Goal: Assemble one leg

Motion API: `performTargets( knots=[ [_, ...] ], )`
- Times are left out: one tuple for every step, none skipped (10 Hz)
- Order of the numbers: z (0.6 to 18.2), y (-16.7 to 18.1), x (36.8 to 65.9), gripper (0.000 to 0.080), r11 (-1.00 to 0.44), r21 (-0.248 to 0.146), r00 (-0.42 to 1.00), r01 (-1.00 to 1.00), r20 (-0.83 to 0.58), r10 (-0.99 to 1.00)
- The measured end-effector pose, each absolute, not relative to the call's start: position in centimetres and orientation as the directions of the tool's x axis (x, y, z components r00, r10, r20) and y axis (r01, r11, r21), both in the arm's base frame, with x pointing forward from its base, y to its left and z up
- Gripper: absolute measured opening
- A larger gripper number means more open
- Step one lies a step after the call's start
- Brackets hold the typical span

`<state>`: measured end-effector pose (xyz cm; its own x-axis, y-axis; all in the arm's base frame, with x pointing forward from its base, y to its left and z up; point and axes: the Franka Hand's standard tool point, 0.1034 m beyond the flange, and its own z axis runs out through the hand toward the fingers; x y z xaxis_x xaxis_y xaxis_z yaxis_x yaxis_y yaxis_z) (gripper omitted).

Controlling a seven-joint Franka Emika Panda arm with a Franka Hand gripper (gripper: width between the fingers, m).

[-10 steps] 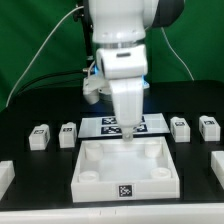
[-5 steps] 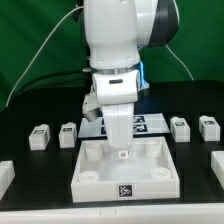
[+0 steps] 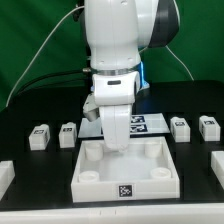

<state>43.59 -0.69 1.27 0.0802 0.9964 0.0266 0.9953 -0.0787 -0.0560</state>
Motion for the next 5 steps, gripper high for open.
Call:
performTargets(
  knots=[
    [1.26,-0.68,43.58,0.0062,-0.079,-0.056,0.080,0.995,0.027,0.996],
    [1.31,-0.70,43.69,0.0062,-0.080,-0.051,0.082,0.995,0.027,0.996],
    [1.32,-0.70,43.70,0.0059,-0.080,-0.051,0.082,0.995,0.027,0.996],
    [1.32,-0.70,43.70,0.0059,-0.080,-0.051,0.082,0.995,0.027,0.996],
    [1.32,-0.71,43.70,0.0059,-0.080,-0.051,0.082,0.995,0.027,0.996]
  ],
)
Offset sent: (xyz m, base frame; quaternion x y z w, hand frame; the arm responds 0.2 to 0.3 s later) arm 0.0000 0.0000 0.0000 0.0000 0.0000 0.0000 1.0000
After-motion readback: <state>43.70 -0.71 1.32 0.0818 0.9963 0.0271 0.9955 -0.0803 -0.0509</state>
